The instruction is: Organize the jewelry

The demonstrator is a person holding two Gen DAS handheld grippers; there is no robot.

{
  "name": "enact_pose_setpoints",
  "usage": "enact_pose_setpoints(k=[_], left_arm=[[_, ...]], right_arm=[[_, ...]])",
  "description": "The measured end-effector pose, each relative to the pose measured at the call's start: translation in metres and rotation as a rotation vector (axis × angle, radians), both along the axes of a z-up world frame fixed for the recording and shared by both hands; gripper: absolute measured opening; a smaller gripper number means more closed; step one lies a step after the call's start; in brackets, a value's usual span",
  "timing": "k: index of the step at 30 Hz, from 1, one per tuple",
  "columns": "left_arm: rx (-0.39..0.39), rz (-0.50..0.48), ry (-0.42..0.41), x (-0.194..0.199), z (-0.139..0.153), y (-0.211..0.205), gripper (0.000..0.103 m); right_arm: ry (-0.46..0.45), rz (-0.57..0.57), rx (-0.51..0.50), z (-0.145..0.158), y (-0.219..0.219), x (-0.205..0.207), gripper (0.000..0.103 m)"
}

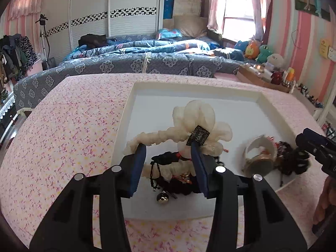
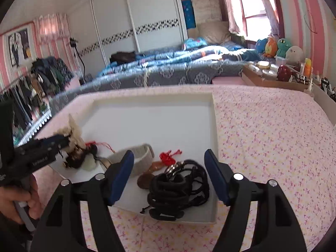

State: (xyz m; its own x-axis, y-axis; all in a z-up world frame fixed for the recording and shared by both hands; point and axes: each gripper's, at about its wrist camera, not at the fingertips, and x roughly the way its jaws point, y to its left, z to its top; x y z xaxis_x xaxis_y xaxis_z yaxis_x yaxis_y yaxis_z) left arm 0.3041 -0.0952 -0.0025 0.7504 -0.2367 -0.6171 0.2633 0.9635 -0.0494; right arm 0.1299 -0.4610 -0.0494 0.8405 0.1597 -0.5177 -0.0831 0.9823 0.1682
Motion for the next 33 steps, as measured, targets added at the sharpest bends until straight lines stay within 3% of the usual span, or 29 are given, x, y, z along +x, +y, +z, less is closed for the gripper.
enact_pose_setpoints(k=[5, 11, 17, 23, 33], left_arm=[[0.010, 0.005, -0.020, -0.005, 0.005, 0.000, 0.045], [0.000, -0.004, 0.057, 0.005, -0.009, -0.002, 0.046], [-0.037, 0.013, 0.056, 0.005, -0.010, 0.002, 0.047], [-0.015, 0.006, 0.042, 0.002, -0.007, -0.004, 0.050], [-0.103, -0.079, 0.016, -0.009, -0.001, -0.004, 0.051]], right_arm=[[-0.035, -0.022, 0.030, 0.009, -0.010, -0.005, 0.075], [-0.015, -0.025, 0.034, 0.003, -0.012, -0.001, 0.075], [0.009, -0.012, 0.015, -0.002, -0.008, 0.002, 0.075], [0.003, -0.012, 0.007, 0.000, -0.004, -0.002, 0.082], [0.012, -0.006, -0.001, -0.001, -0.004, -0.001, 0.082]])
